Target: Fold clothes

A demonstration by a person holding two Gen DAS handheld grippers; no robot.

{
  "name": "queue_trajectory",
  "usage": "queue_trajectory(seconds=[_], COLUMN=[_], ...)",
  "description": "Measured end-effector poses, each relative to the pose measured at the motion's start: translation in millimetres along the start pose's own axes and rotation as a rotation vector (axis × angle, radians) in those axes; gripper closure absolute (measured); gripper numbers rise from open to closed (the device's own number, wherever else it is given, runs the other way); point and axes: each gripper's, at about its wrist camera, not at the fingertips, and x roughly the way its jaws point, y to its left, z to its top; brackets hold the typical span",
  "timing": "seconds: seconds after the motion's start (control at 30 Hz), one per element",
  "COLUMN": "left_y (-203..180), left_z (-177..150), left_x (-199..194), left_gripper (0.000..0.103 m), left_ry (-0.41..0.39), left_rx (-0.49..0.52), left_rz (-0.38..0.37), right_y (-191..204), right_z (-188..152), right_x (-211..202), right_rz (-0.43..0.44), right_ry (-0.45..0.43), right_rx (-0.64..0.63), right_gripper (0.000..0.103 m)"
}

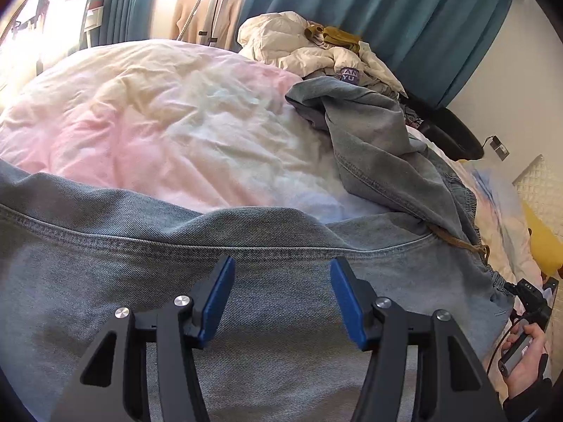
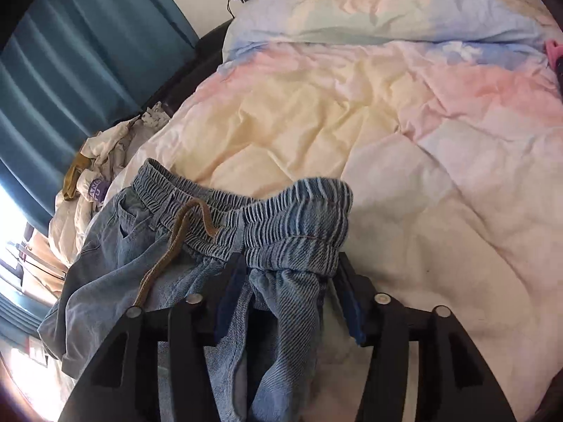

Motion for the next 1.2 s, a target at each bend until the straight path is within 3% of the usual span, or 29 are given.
queue_trajectory(seconds=[0.17,0.23,0.33,0.47,0.53,0.63,0.7,0.8,0.9,1.2], left_y=[-2,-2,1,8,14,17,17,25,32,49], left_z=[3,3,5,9,11,16,20,25,30,26], left_x=[-9,-12,-19,-29,-35,-41,-46,-44,-31,28], left_gripper=[0.045,0.045,0.045,0.045,0.045,0.045,0.045,0.045,0.045,0.045], left_ry=[-0.021,-0.023,-0.033,-0.051,-0.061,-0.081,-0.114,-0.125,-0.106,-0.017], left_rx=[-0.001,-0.003,-0.015,-0.036,-0.049,-0.014,0.027,0.036,0.017,-0.015], left_rz=[-0.003,-0.013,-0.006,-0.001,-0.001,0.067,0.103,0.09,0.045,-0.012], right_y=[10,31,97,192,237,298,334,380,411,441], right_z=[-1,-5,-20,-64,-93,-143,-179,-226,-258,-291], right_x=[-21,-32,-42,-48,-45,-35,-27,-9,16,93], right_rz=[-0.044,-0.011,0.093,0.307,0.421,0.591,0.636,0.598,0.532,0.261], right_ry=[-0.047,-0.066,-0.071,-0.014,0.039,0.142,0.195,0.22,0.193,0.11], right_rx=[-0.047,-0.109,-0.294,-0.559,-0.671,-0.824,-0.921,-1.059,-1.181,-1.333], right_gripper=[0.048,0.048,0.048,0.048,0.048,0.048,0.048,0.048,0.048,0.052])
